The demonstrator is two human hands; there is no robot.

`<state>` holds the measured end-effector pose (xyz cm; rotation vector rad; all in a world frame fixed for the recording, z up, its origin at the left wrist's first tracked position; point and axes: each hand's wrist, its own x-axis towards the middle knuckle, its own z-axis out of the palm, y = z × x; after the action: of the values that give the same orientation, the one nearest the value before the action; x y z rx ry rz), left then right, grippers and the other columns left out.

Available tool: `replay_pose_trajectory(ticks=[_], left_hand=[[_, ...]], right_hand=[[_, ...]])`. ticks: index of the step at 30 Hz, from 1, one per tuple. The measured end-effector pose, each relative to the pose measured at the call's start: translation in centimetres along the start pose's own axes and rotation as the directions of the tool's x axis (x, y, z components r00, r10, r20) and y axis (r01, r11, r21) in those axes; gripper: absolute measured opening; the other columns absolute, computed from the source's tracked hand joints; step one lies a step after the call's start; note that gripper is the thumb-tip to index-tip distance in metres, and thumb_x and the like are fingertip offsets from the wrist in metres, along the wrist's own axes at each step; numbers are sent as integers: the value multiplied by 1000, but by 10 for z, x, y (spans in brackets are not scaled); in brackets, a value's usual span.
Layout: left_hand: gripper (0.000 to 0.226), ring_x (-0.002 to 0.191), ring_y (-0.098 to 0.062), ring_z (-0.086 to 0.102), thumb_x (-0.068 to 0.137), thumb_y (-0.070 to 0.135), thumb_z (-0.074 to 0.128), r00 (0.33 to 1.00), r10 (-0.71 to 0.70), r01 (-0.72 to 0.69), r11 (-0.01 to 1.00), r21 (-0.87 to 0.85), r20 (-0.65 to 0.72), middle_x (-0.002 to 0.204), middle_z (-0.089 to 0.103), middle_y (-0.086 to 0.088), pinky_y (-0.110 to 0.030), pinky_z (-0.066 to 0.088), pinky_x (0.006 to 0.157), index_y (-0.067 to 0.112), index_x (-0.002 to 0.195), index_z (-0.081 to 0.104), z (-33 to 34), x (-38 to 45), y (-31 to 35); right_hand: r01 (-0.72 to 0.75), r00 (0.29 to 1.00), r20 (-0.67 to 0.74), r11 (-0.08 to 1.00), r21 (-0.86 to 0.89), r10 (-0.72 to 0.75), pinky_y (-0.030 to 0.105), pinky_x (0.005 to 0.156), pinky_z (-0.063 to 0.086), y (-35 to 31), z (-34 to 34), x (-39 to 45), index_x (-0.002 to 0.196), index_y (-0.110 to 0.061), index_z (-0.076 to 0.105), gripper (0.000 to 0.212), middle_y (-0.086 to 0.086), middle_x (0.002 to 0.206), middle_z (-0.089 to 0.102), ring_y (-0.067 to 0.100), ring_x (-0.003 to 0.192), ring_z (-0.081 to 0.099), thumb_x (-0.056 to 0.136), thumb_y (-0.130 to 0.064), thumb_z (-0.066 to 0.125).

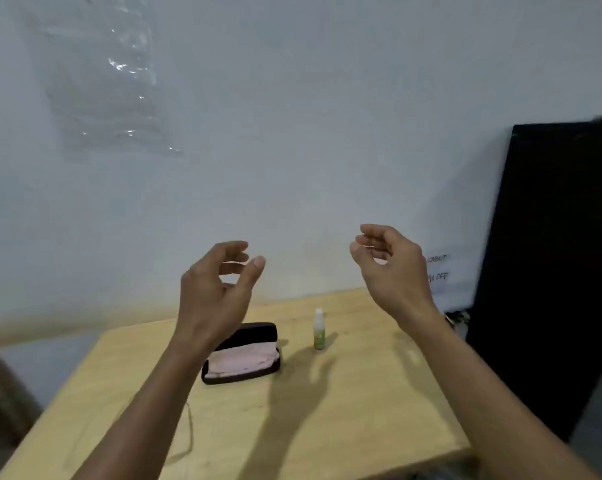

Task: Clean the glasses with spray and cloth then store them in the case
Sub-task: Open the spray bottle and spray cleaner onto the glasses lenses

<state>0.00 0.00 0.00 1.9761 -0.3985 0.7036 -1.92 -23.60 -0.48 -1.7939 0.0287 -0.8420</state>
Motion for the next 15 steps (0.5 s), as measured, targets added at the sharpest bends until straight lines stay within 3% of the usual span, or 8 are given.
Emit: replay_pose_trajectory(ticks=[4,8,12,15], left_hand=[[29,88,5,68,85,33,74,988,-145,148,986,-78,44,99,72,9,-10,50,62,26,113,68,29,-26,-27],[30,89,5,67,83,25,77,963,-243,255,960,-111,116,95,72,10,-19,56,74,22,112,70,69,-49,-56],[36,93,8,63,82,22,78,942,-295,312,946,-91,160,97,70,11,-12,52,67,19,116,69,113,-62,-83],[42,103,-2,65,83,25,77,923,-342,358,931,-69,174,109,70,7,-17,55,75,20,123,65,142,-65,-99]], right_hand=[[-74,997,18,997,17,74,11,75,51,35,2,-18,109,-25,69,20,-10,95,73,-11,77,62,91,-20,71],[-139,990,30,989,-41,141,4,66,47,76,13,-32,106,-21,70,16,-8,90,72,-13,73,59,90,-16,72],[-215,973,65,971,-100,222,6,64,48,113,29,-37,104,-23,72,17,-6,89,74,-9,75,61,88,-17,74],[-249,963,78,961,-121,260,9,65,50,131,40,-35,102,-32,70,18,-9,90,75,-4,80,63,87,-22,76]])
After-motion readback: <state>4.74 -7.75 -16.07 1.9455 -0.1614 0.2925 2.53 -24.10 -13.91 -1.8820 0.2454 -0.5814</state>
